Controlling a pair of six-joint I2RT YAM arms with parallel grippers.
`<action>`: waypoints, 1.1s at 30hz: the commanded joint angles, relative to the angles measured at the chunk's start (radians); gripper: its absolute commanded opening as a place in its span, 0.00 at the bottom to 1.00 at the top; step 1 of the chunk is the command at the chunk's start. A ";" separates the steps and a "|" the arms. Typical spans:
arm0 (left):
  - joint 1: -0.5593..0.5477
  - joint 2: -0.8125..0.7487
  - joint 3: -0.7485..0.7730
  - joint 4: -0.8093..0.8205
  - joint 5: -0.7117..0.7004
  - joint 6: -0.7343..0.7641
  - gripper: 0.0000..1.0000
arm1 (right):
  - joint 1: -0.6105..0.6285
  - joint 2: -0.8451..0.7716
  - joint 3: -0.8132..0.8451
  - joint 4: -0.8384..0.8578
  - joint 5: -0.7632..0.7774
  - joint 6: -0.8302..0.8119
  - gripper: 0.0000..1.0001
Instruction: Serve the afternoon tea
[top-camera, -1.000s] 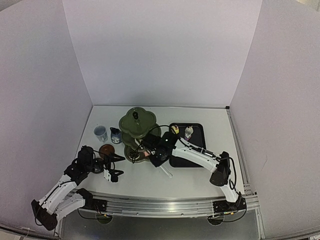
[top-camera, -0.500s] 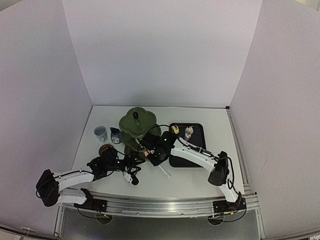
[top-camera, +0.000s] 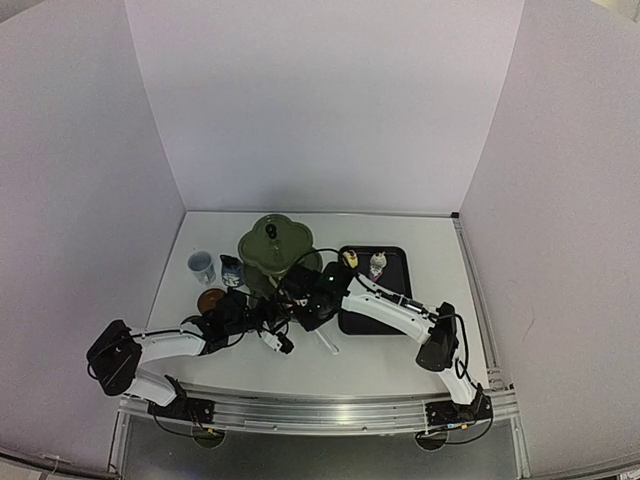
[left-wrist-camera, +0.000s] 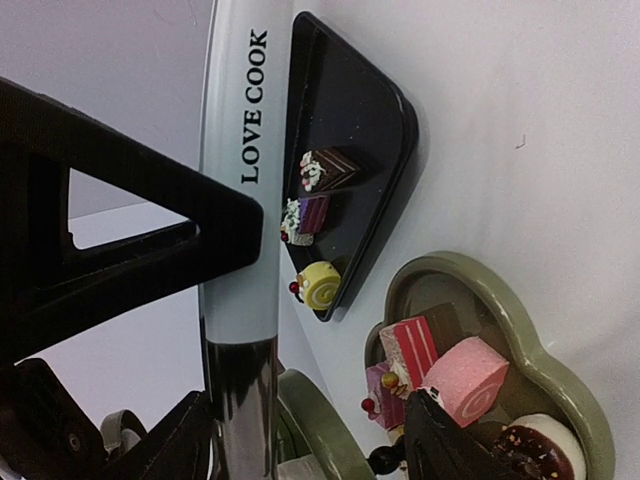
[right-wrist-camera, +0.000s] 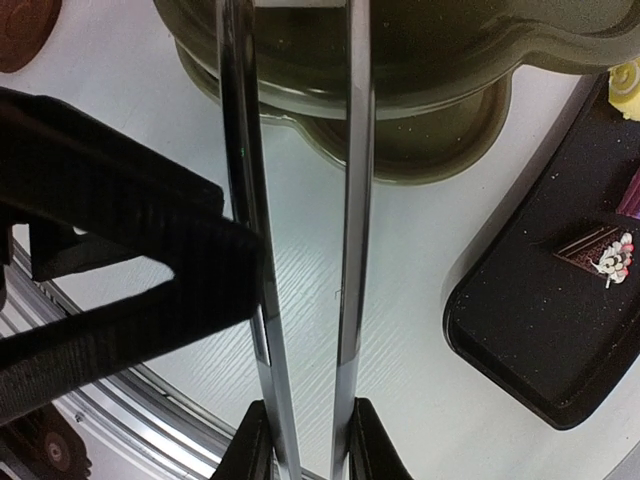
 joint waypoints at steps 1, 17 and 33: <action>-0.005 0.022 0.051 0.175 -0.051 -0.031 0.65 | 0.011 0.003 0.029 0.010 -0.035 -0.012 0.00; -0.005 0.096 0.120 0.142 -0.032 -0.011 0.38 | 0.009 0.010 0.022 0.024 -0.039 -0.014 0.00; -0.005 0.070 0.065 0.128 0.004 0.020 0.00 | 0.010 0.012 0.026 0.027 -0.036 -0.008 0.00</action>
